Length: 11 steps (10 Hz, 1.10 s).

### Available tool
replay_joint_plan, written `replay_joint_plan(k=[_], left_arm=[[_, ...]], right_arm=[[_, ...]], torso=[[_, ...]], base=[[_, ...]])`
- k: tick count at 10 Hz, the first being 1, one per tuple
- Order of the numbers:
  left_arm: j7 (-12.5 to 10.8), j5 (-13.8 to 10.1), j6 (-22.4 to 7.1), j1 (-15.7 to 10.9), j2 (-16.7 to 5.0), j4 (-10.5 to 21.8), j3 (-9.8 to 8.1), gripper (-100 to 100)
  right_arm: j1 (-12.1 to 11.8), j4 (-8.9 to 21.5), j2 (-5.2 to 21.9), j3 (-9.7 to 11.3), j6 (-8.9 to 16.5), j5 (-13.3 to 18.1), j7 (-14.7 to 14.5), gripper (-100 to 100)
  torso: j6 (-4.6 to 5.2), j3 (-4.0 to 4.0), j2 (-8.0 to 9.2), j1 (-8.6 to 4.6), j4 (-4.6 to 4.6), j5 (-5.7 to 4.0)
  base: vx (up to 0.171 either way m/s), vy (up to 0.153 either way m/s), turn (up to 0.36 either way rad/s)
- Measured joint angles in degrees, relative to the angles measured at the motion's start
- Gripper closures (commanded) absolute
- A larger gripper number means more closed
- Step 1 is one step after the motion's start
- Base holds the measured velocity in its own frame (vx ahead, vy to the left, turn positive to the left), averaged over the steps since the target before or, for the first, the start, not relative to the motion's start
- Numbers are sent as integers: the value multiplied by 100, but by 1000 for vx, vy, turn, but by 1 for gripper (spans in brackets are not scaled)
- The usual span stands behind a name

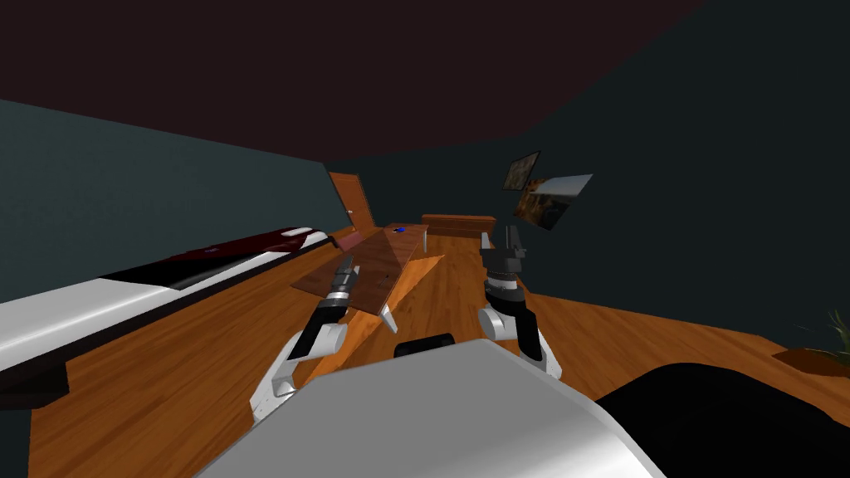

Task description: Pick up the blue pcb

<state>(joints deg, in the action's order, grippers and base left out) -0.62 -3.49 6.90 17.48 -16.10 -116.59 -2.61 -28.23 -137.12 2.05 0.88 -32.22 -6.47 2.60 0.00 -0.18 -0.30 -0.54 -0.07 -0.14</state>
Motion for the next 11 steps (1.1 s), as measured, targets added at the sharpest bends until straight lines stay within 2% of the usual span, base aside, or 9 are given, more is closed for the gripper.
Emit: replay_joint_plan(k=[1, 3, 6, 8, 11], left_arm=[[2, -35, -141, -18, -27, 23, -23, -100], [-18, -181, -413, -130, -126, 322, -115, -100], [-46, -376, -936, -272, -228, 588, -255, -100], [-63, -481, -1166, -434, -276, 953, -327, -100], [-104, -613, -1535, -534, -314, 1154, -444, -100]], right_arm=[[0, 0, 0, 0, 0, 0, 0, 0], [0, 0, 0, 0, 0, 0, 0, 0], [-1, 0, 0, 0, 0, 0, 0, 0], [0, 0, 0, 0, 0, 0, 0, 0], [0, 0, 1, 0, 0, 0, 0, 0]], torso=[[1, 1, 3, 15, 0, 2], [-1, -3, -4, -12, -1, -1], [-1, -12, -22, -10, -5, -2], [0, -4, -6, 10, -2, 2], [1, -4, -7, 26, -2, 4]], base=[[51, -111, 48], [81, -180, 103], [95, -160, 83], [47, -119, 61], [83, -100, 80]])
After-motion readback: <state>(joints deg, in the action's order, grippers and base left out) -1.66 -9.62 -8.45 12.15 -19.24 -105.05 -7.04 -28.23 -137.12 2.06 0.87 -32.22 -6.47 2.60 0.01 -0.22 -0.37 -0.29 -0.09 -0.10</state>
